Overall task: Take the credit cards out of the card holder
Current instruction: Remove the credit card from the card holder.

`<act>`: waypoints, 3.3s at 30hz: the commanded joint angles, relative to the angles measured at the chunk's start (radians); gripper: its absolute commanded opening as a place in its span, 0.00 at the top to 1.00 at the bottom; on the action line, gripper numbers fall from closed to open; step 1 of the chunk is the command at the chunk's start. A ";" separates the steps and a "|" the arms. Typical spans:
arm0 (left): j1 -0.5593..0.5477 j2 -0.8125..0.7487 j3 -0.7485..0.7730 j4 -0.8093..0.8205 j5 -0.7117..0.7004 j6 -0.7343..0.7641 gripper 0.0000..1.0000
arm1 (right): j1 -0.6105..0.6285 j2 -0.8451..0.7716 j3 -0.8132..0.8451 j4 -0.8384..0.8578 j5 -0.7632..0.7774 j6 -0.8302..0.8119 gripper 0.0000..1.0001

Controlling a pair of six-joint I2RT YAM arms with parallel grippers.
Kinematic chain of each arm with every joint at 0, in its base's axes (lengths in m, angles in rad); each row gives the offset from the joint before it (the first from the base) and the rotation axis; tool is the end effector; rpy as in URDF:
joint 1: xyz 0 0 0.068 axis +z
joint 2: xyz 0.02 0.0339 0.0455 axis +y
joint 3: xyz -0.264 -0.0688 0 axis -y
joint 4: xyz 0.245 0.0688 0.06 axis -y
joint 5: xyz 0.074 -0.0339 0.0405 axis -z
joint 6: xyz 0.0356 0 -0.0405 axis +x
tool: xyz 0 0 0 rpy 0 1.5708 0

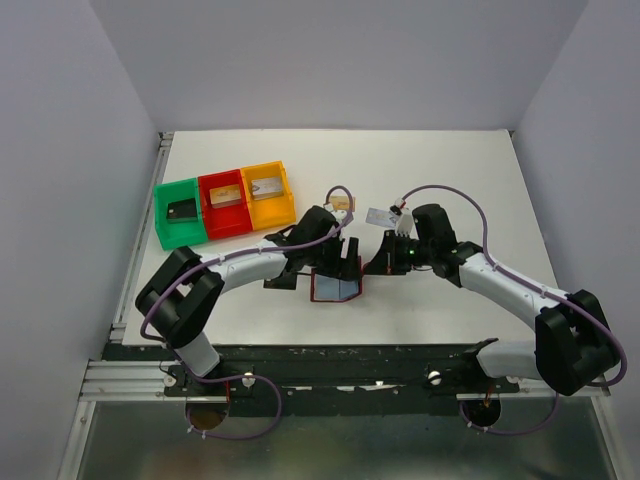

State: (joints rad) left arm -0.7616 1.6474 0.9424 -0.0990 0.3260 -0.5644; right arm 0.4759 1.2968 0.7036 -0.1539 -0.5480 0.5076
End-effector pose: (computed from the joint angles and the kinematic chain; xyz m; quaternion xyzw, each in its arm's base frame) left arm 0.2385 -0.2432 0.1861 0.1505 0.9047 -0.3458 0.1983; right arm 0.2242 0.1364 0.2095 -0.0943 0.8838 0.4005 0.2226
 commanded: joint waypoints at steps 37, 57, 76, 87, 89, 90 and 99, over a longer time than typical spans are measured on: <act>0.001 -0.324 -0.201 0.168 -0.334 -0.135 0.05 | -0.002 -0.030 0.020 -0.030 -0.006 -0.020 1.00; 0.044 -0.152 -0.128 0.183 -0.045 -0.138 0.06 | 0.000 -0.036 0.011 -0.036 0.005 -0.026 1.00; -0.005 -0.118 -0.091 0.133 -0.113 -0.101 0.23 | 0.000 -0.062 0.008 -0.053 0.005 -0.027 1.00; -0.004 -0.113 -0.099 0.110 -0.147 -0.114 0.26 | 0.000 -0.056 -0.013 -0.036 0.010 -0.027 1.00; -0.004 -0.101 -0.085 0.102 -0.143 -0.106 0.26 | 0.000 -0.056 -0.016 -0.036 0.008 -0.026 1.00; -0.004 -0.091 -0.077 0.101 -0.137 -0.103 0.27 | 0.000 -0.056 -0.016 -0.036 0.007 -0.024 1.00; -0.013 -0.028 -0.033 0.102 -0.077 -0.091 0.27 | 0.001 -0.056 -0.012 -0.038 0.002 -0.027 1.00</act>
State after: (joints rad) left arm -0.7616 1.5929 0.8631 0.0090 0.2104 -0.6731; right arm 0.4759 1.2518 0.7013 -0.1844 -0.5465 0.4953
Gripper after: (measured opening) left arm 0.737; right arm 0.066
